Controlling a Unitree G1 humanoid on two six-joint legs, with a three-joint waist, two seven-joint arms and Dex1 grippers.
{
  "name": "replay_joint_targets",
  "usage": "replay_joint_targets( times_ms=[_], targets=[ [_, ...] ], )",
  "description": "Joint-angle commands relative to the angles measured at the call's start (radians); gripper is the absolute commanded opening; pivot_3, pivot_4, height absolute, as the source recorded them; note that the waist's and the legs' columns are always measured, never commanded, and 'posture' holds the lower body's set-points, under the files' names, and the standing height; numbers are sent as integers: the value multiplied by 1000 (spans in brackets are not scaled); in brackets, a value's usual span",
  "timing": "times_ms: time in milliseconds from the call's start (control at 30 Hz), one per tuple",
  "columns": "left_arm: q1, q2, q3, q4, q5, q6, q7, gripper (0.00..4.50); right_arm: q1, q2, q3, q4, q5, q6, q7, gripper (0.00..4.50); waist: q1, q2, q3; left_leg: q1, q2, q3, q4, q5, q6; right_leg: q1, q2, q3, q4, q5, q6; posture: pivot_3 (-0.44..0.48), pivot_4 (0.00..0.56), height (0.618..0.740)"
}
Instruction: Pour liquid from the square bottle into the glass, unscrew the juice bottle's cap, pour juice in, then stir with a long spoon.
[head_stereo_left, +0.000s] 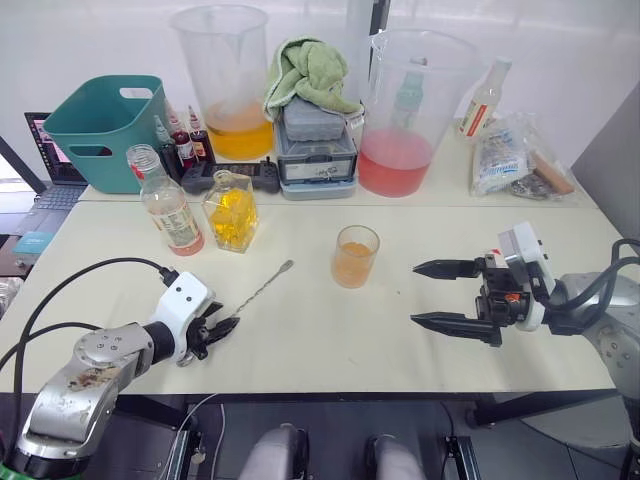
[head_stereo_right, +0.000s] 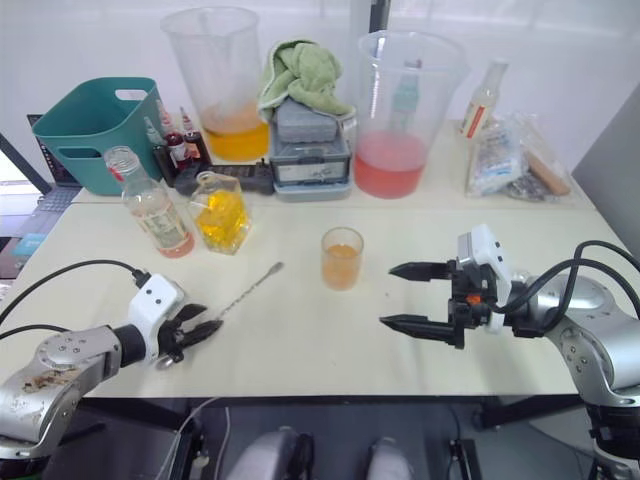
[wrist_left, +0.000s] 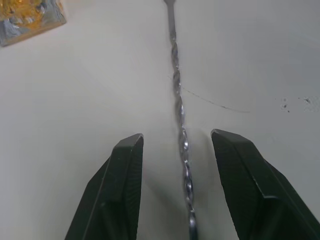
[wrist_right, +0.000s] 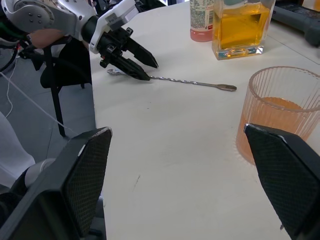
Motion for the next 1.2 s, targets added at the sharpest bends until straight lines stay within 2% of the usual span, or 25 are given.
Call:
replay_joint_targets(
  times_ms=[33,167,267,400,433,600,867,1000,1133,1200],
  targets=[
    [35,71,-46,11,14,-1,-62,2322,8,-1,-24,-32,2,-16,-12,4500,-2,0,0,0,0,0,0,2,-3,0,0,0,0,0,0,0,150,740],
    [35,114,-53,49,12,-4,-94,2322,12,-3,-28,-30,-3,-21,-24,4500,-3,1,0,0,1,1,-1,2,-3,-1,0,1,0,0,0,0,150,740],
    [26,111,-56,61,3,5,-98,1501,14,-1,-27,-33,-7,-25,-31,4500,-3,2,-1,0,1,1,-1,0,0,-1,0,1,0,0,0,0,150,740],
    [33,121,-103,52,38,-28,-100,148,12,5,-31,-37,0,-28,-39,4500,-3,3,-2,0,1,1,-1,0,0,-1,0,1,0,0,0,0,150,740],
    [31,117,-100,49,33,-24,-98,14,10,8,-34,-39,8,-26,-40,4500,-3,4,-2,0,1,1,-1,0,0,-1,0,1,0,0,0,0,150,740],
    [-16,105,-48,66,1,0,-91,14,-19,7,-66,-47,65,1,-52,4500,-1,4,-2,0,1,1,-1,-1,0,-1,-1,1,0,0,0,0,150,740],
    [-147,21,94,68,-122,-14,-85,14,-68,18,-76,-26,136,35,-70,4500,1,1,-1,0,1,1,-1,1,-3,-1,-1,0,0,0,0,0,150,740],
    [-220,-60,145,50,-150,-150,-60,14,-173,46,-123,22,402,227,-194,4500,-1,0,0,0,0,1,-1,2,-4,-1,-1,1,0,0,0,0,150,740],
    [-293,-112,145,42,-185,-160,-30,14,-252,103,-133,51,488,281,-331,4500,0,-1,0,0,1,0,-1,1,-3,0,-6,-1,0,1,-1,0,150,740],
    [-357,-151,87,29,-184,-150,4,14,-320,193,-105,83,485,277,-483,4500,-2,-2,-1,0,0,1,-1,2,-4,0,-6,-1,0,2,-1,0,150,740]
  ],
)
